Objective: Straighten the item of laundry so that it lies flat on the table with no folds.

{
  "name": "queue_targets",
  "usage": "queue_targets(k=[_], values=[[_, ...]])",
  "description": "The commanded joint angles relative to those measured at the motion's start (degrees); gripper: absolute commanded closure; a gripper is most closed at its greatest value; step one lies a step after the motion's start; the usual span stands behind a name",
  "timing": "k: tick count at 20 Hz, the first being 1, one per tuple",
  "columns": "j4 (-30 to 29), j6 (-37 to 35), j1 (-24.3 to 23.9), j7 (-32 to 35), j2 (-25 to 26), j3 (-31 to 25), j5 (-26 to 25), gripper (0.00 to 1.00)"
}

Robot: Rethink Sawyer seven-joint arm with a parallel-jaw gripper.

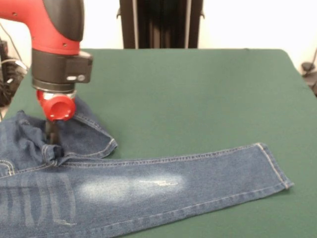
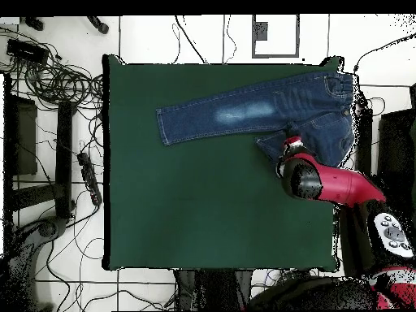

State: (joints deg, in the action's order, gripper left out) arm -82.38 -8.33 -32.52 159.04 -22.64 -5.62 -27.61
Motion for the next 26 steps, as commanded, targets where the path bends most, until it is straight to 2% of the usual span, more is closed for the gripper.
queue_targets(k=[1, 9, 26], values=[[-8.6, -3.0, 8.1, 9.6, -1.0, -0.1, 7.1, 0.0], [-10.7, -2.9, 11.5, 9.0, -0.8, 0.3, 12.8, 0.0], [-13.6, 0.0, 9.0, 6.2, 2.1, -6.3, 19.8, 0.0]])
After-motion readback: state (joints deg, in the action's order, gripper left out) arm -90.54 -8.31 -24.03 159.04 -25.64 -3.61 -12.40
